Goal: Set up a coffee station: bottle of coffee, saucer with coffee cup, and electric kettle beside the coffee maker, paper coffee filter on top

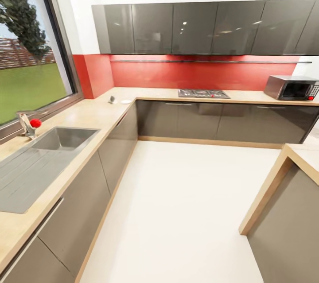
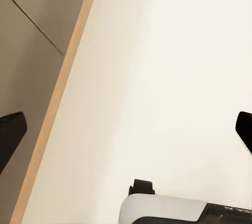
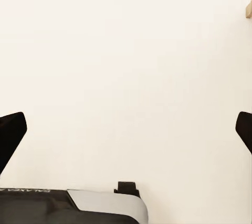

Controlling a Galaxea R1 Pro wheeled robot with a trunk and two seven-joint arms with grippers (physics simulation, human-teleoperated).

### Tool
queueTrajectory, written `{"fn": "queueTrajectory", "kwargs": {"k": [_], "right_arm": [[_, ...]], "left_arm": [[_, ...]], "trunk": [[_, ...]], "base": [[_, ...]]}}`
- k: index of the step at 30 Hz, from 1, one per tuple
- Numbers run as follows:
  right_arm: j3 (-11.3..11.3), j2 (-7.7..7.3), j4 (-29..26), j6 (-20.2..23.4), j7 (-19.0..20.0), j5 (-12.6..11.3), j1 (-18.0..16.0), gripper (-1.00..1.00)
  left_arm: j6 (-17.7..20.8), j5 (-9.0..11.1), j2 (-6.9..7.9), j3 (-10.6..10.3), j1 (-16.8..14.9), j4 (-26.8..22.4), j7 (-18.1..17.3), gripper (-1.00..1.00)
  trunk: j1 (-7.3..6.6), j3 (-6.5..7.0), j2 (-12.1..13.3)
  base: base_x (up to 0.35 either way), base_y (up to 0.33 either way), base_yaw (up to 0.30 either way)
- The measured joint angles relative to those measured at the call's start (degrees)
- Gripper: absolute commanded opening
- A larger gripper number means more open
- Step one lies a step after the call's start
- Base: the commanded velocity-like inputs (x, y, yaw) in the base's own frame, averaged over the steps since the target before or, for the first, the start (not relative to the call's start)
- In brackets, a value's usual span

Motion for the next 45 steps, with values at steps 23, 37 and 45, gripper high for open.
{"fn": "queueTrajectory", "kwargs": {"k": [23, 37, 45], "right_arm": [[0.0, 0.09, 1.1, 0.0, 0.0, 0.0, 0.0, 1.00], [0.0, 0.09, 1.1, 0.0, 0.0, 0.0, 0.0, 1.00], [0.0, 0.07, 1.1, 0.0, 0.0, 0.0, 0.0, 1.00]], "left_arm": [[0.0, -0.1, -0.06, 0.0, -0.1, 0.0, 0.0, 1.00], [0.0, -0.2, -0.06, -0.1, -0.1, 0.0, 0.0, 1.00], [0.0, -0.2, -0.06, -0.1, -0.1, 0.0, 0.0, 1.00]], "trunk": [[0.00, 0.00, 0.0], [0.00, 0.00, 0.0], [0.00, 0.00, 0.0]], "base": [[0.340, 0.000, 0.000], [0.339, -0.036, 0.000], [0.339, -0.087, 0.000]]}}
